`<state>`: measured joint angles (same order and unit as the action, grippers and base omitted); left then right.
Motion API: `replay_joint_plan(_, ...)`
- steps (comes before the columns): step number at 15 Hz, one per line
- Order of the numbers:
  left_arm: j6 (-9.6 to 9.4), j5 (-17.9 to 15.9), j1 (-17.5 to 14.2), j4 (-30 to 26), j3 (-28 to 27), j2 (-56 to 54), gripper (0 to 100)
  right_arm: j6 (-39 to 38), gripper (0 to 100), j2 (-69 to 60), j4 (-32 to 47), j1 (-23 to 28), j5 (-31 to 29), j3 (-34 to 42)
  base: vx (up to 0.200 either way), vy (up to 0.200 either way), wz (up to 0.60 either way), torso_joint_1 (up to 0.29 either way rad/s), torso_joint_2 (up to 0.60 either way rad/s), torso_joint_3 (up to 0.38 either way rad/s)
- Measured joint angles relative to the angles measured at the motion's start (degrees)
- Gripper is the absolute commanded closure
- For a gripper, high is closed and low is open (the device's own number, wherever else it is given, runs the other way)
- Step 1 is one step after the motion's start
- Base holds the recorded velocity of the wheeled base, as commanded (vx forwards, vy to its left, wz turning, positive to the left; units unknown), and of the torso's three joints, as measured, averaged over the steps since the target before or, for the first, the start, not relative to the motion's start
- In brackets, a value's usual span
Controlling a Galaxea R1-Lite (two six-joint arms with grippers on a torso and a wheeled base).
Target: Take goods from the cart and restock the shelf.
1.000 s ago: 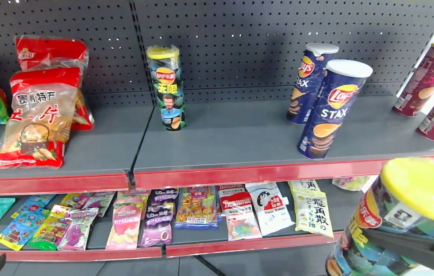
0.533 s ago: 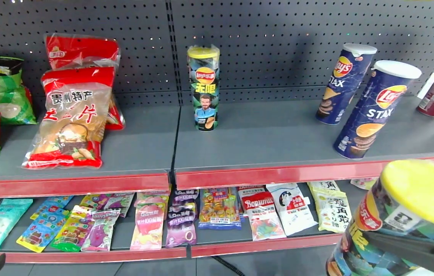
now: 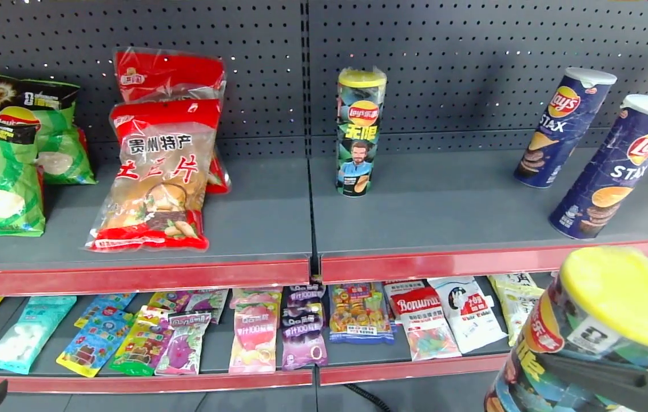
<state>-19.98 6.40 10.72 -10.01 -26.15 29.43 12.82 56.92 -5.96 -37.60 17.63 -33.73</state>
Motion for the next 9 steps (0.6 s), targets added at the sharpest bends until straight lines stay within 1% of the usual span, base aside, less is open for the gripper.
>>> replay_joint_plan(5, -0.07, 0.0, 0.0, 0.0, 0.3, 0.2, 0, 0.0, 100, 0.3, 0.0, -0.7, 0.0, 0.1, 0.200, 0.000, 0.00, 0.000, 0.00, 0.007)
replay_joint_plan(8, -0.16, -0.5, 0.0, 0.0, 0.3, 0.2, 0, -0.1, 100, 0.4, 0.0, -0.8, 0.0, 0.1, 0.000, 0.000, 0.00, 0.000, 0.00, 0.000)
replay_joint_plan(9, -0.16, -1.4, 0.1, 0.0, 0.2, 0.2, 0, -0.1, 100, 0.5, 0.0, -0.8, 0.0, 0.1, 0.000, 0.000, 0.00, 0.000, 0.00, 0.000)
